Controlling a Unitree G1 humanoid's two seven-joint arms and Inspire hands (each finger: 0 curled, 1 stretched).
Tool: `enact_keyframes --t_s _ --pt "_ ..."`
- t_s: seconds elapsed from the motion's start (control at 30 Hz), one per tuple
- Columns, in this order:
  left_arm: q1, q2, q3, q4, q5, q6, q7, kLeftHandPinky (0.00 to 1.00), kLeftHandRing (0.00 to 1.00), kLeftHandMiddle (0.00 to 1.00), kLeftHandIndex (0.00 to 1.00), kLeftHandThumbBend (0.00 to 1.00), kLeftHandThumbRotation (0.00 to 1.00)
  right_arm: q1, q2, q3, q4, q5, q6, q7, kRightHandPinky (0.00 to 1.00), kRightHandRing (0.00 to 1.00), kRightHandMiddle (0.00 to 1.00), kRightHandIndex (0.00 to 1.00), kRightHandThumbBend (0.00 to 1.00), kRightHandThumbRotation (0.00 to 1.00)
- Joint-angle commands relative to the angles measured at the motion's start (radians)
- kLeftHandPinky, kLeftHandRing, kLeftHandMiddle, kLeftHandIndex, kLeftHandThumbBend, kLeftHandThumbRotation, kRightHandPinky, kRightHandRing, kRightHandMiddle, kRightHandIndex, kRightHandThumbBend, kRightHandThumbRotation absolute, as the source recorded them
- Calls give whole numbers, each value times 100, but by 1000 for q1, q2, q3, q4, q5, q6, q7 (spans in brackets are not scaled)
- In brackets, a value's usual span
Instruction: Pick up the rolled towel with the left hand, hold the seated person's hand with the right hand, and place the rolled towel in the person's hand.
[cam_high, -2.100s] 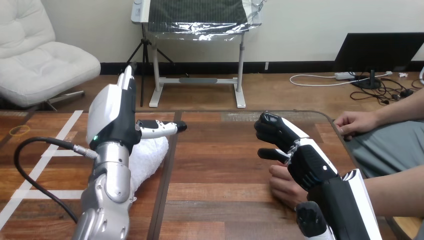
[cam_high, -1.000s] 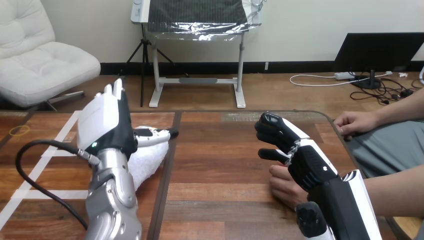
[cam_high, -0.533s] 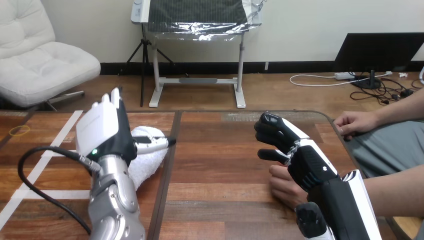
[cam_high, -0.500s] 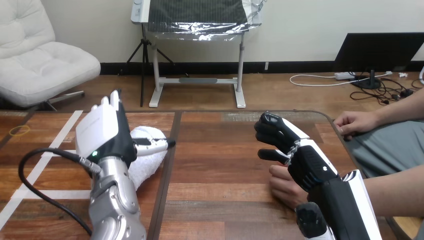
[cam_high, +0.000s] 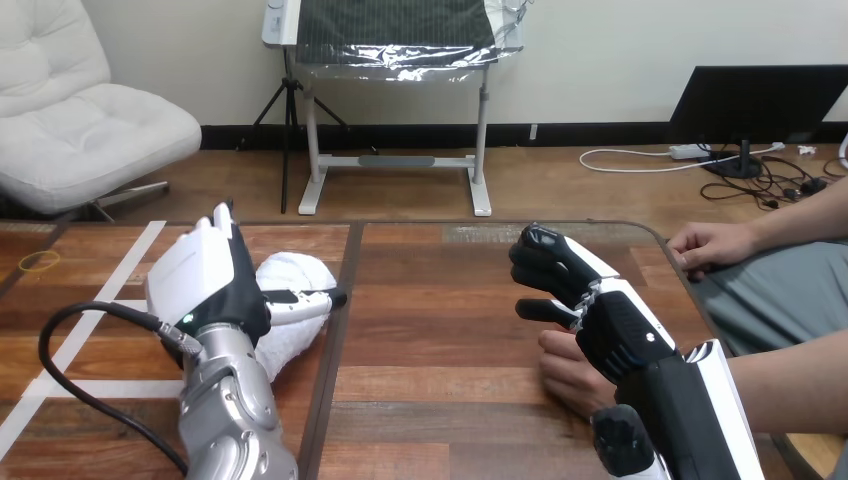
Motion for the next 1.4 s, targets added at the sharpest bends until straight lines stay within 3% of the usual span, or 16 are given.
enact_keyframes --t_s 0.0,0.7,1.37 --pt "-43 5 -17 -34 19 8 -6 100 100 100 100 94 43 -32 -1 -5 -19 13 -13 5 75 83 84 86 89 100" --pt "-72 -30 5 40 -10 34 32 100 100 100 100 94 40 -37 6 -8 -24 8 -14 5 74 82 84 85 92 100" --pt "-115 -34 -13 117 0 66 85 100 100 100 100 94 36 -33 6 -7 -39 9 -13 6 74 81 83 85 96 100"
